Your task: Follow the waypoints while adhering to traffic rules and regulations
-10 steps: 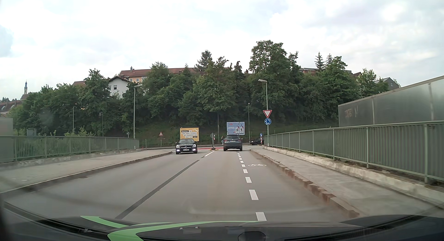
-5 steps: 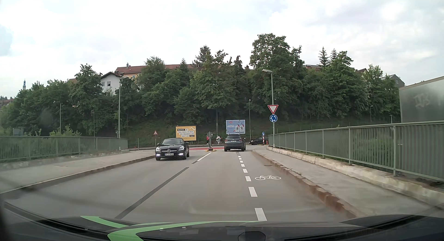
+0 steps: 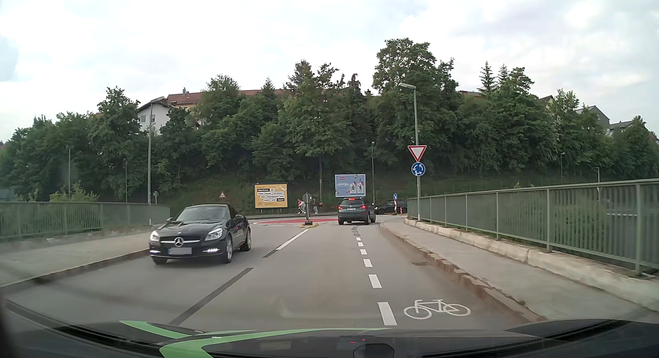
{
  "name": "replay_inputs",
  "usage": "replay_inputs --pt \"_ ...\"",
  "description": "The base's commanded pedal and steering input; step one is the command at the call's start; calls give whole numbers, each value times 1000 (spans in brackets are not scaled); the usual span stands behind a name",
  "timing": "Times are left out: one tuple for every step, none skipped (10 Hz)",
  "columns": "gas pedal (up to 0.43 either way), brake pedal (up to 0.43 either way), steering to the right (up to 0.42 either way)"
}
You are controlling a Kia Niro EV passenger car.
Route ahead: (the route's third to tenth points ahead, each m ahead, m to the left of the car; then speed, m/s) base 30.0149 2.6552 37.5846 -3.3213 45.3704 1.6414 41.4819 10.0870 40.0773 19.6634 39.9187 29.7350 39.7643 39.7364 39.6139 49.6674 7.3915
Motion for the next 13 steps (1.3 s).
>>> replay_inputs --pt "0 6 0" --pt "0 67 0" --pt "0 85 0" --pt "0 110 0" --pt "0 122 0" --pt "0 152 1" --pt "0 165 2" --pt "0 177 1" --pt "0 189 1" --pt "0 201 2" --pt "0 201 1" --pt "0 201 2" --pt "0 195 2"
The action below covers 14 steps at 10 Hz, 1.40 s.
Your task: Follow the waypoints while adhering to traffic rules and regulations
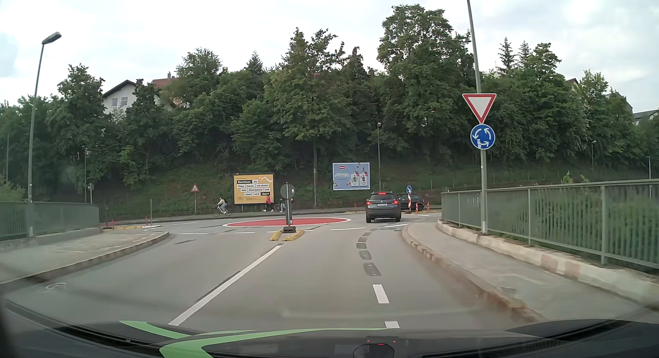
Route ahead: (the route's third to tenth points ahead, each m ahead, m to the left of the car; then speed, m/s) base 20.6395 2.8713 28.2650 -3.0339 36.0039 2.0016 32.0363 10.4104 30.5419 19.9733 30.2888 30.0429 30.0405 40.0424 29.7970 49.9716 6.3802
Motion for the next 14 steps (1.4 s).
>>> replay_inputs --pt "0 177 3" --pt "0 177 3" --pt "0 177 3" --pt "0 183 4" --pt "0 189 4" --pt "0 195 4" --pt "0 195 5" --pt "0 201 5" --pt "0 207 6" --pt "0 213 6" --pt "0 207 6" --pt "0 201 7" --pt "0 195 7" --pt "0 195 7"
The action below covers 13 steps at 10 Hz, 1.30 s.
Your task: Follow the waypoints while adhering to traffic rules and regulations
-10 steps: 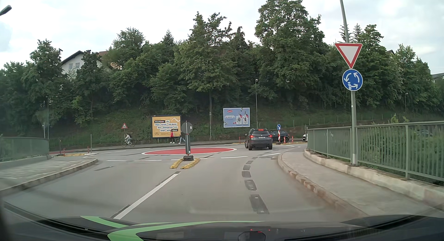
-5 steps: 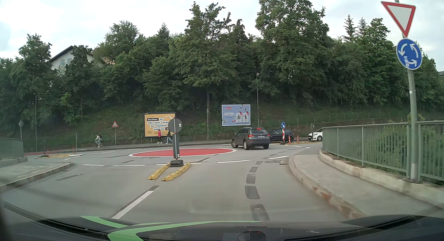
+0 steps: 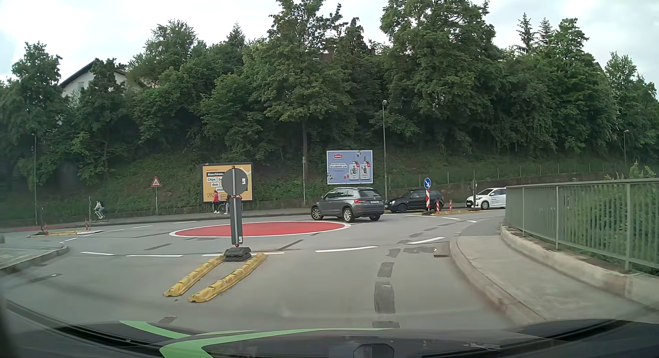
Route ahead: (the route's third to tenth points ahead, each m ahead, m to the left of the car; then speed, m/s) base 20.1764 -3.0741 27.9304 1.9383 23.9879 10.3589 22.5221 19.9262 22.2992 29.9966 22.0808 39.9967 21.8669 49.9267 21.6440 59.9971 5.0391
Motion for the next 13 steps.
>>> replay_inputs --pt "0 195 7" --pt "0 177 7" --pt "0 165 7" --pt "0 159 8" --pt "0 159 8" --pt "0 152 9" --pt "0 116 13" --pt "0 91 19" --pt "0 79 24" --pt "0 79 33" --pt "0 18 44" --pt "0 0 55" --pt "0 0 69"
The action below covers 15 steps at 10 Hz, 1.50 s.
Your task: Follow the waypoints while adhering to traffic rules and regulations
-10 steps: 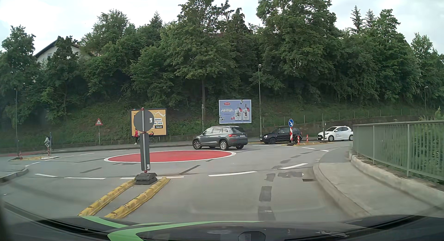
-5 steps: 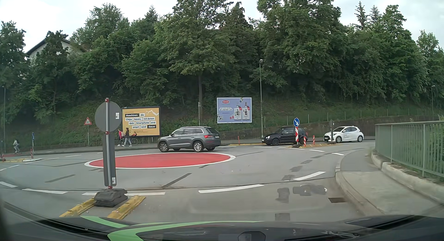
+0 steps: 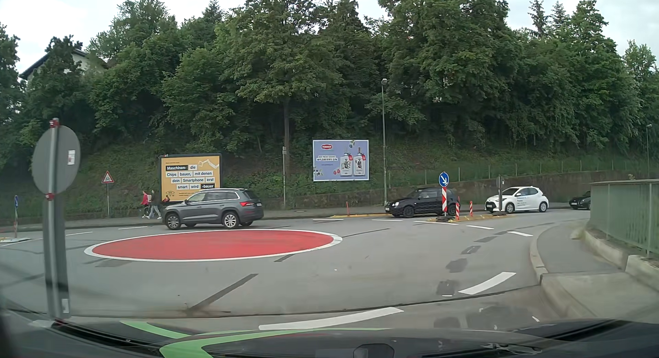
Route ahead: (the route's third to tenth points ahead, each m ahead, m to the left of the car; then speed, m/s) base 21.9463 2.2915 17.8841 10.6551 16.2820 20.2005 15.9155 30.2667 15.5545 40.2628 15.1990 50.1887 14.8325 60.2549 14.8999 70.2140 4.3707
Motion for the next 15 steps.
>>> replay_inputs --pt "0 0 87" --pt "0 0 105" --pt "20 0 124" --pt "87 0 148" --pt "87 0 173" --pt "79 0 192" --pt "79 0 211" --pt "79 0 219" --pt "47 0 223" --pt "28 0 221" --pt "28 0 215" --pt "0 0 200" --pt "0 0 176" --pt "0 0 152" --pt "0 0 115"
